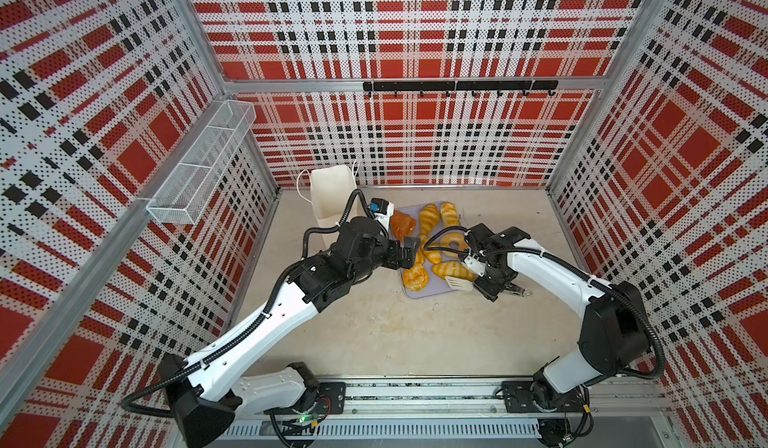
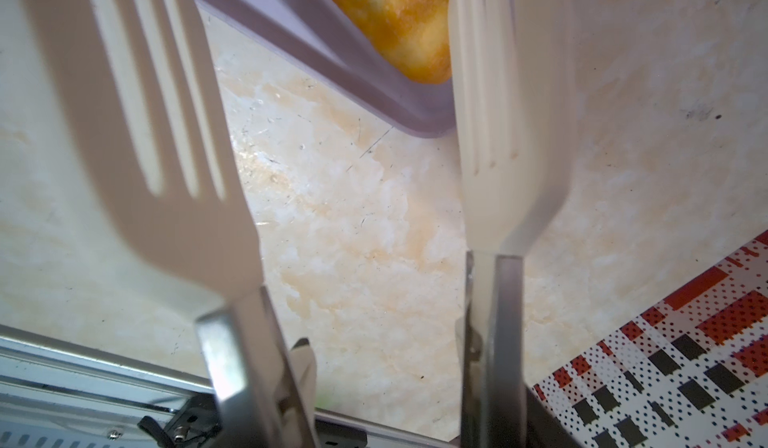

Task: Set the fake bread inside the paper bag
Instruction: 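Lower the tongs with right gripper and pinch a striped croissant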

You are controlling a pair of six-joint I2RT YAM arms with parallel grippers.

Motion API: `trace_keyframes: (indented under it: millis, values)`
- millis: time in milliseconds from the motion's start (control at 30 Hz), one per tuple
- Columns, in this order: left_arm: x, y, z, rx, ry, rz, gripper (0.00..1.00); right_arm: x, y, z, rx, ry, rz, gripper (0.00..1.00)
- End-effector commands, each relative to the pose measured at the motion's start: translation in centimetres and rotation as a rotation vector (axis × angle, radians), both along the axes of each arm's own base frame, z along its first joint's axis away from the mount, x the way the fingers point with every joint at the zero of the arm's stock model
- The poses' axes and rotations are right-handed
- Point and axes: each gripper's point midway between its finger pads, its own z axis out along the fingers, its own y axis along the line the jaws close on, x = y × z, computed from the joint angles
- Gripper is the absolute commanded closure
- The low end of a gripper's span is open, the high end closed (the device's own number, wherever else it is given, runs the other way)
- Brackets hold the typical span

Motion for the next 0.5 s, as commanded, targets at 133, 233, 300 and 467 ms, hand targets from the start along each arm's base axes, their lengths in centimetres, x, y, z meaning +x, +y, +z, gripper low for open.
trace_keyframes:
  millis: [133, 233, 300, 467]
  values:
    - [-1.9, 0.6, -1.0, 0.053, 0.014, 0.001, 0.01, 2.2, -0.7, 1.6, -0.065, -0.1, 0.005, 0.4]
    - [-2.6, 0.6, -2.3, 0.069, 0.039, -0.008, 0.01, 2.5, -0.5, 1.5, -0.06, -0.111, 0.021, 0.4]
    - [-2.9, 0.6, -3.0, 0.08, 0.056, -0.016, 0.0, 2.5, -0.2, 1.2, -0.048, -0.103, 0.035, 0.4]
    - [-3.3, 0.3, -4.0, 0.11, 0.089, -0.039, 0.0, 2.4, -0.1, 0.3, -0.063, -0.071, 0.059, 0.4]
